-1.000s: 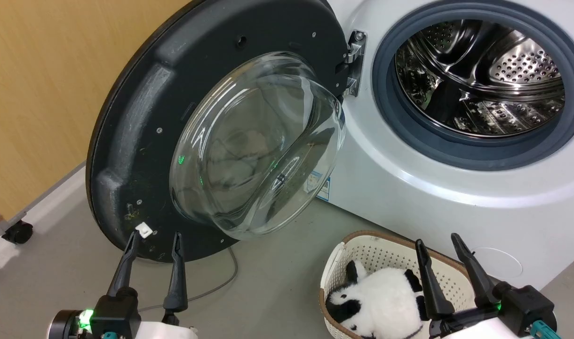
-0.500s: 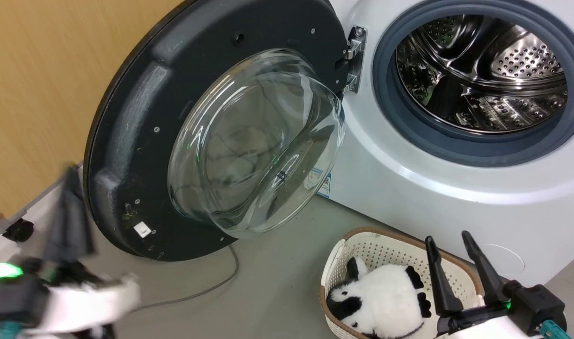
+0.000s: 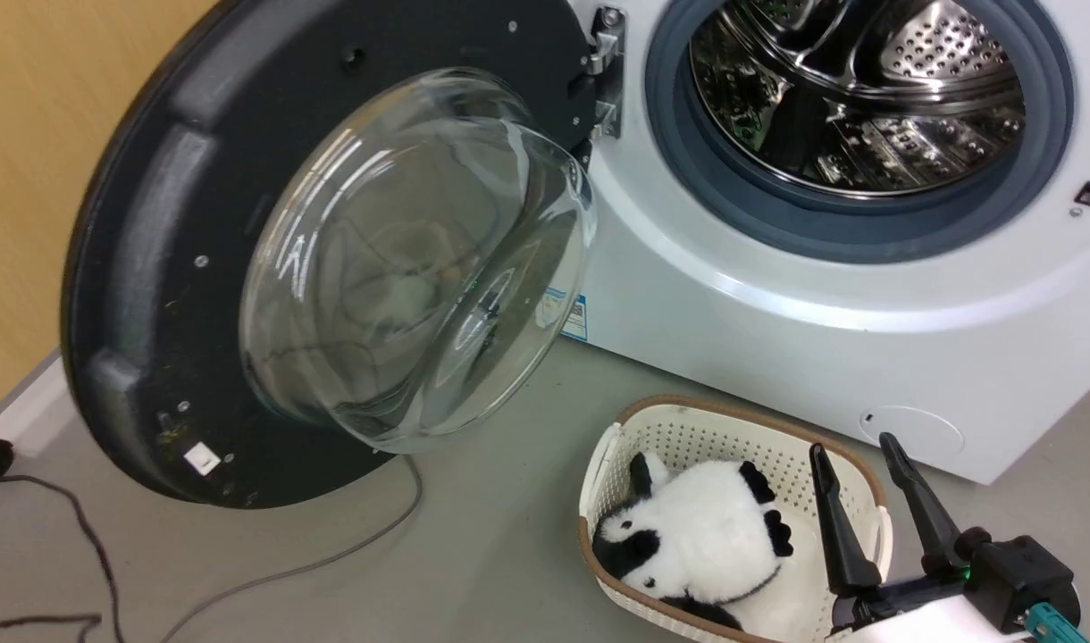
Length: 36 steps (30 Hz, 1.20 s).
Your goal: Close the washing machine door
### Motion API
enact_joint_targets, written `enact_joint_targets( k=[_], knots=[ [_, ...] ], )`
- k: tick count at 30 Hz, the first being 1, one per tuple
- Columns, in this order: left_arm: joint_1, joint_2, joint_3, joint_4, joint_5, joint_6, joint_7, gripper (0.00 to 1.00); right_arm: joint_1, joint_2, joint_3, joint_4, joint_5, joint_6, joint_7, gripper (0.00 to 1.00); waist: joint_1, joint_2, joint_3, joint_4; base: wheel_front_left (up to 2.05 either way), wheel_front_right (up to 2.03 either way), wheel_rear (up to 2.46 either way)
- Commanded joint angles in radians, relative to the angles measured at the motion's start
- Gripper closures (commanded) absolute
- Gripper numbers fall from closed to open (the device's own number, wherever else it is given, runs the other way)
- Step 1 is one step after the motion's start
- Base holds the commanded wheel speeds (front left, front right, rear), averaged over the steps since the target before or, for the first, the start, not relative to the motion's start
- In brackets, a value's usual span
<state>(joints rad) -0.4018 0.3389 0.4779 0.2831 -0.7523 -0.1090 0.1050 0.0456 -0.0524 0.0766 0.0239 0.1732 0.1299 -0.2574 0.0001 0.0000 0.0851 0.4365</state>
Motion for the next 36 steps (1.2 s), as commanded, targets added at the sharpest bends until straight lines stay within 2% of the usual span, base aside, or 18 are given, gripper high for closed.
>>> enact_joint_targets(
  k=[1,4,8,13,18,25,30,36],
  knots=[
    [-0.013,0.007,0.005,0.009,-0.008,-0.004,0.013,1.00,-0.021,-0.002,0.001,0.000,-0.007,0.001,-0.004,0.00,-0.0001,0.0000,0.003,-0.004,0.00,0.00,0.00],
    [-0.048,0.015,0.032,0.115,-0.128,0.009,0.169,1.00,-0.023,-0.003,0.000,0.002,-0.007,0.001,-0.004,0.00,-0.0001,0.0000,0.006,-0.011,0.00,0.00,0.00],
    [-0.089,0.000,0.074,0.200,-0.288,0.054,0.363,1.00,-0.024,-0.003,-0.002,0.002,-0.008,0.001,-0.004,0.00,-0.0001,0.0000,0.007,-0.012,0.00,0.00,0.00],
    [-0.075,-0.010,0.048,0.215,-0.360,0.039,0.518,1.00,-0.023,-0.003,0.000,0.004,-0.008,0.001,-0.004,0.00,-0.0001,0.0000,0.003,-0.005,0.00,0.00,0.00],
    [-0.033,-0.030,0.005,0.176,-0.407,0.011,0.637,1.00,-0.024,-0.002,0.002,0.006,-0.006,0.001,-0.004,0.00,-0.0001,0.0000,-0.003,0.003,0.00,0.00,0.00],
    [0.059,-0.065,-0.036,0.069,-0.478,-0.007,0.776,1.00,-0.020,-0.001,0.003,0.009,-0.003,0.001,-0.004,0.00,-0.0001,0.0000,-0.012,0.007,0.00,0.00,0.00],
    [0.126,-0.099,-0.063,-0.029,-0.527,-0.010,0.861,1.00,-0.021,0.000,0.003,0.013,-0.001,0.001,-0.004,0.00,-0.0001,0.0000,-0.015,-0.003,0.00,0.00,0.00],
    [0.205,-0.152,-0.109,-0.147,-0.547,0.008,0.926,1.00,-0.019,0.001,-0.004,0.017,0.001,0.001,-0.004,0.00,-0.0001,0.0000,-0.021,-0.039,0.00,0.00,0.00]
  ],
)
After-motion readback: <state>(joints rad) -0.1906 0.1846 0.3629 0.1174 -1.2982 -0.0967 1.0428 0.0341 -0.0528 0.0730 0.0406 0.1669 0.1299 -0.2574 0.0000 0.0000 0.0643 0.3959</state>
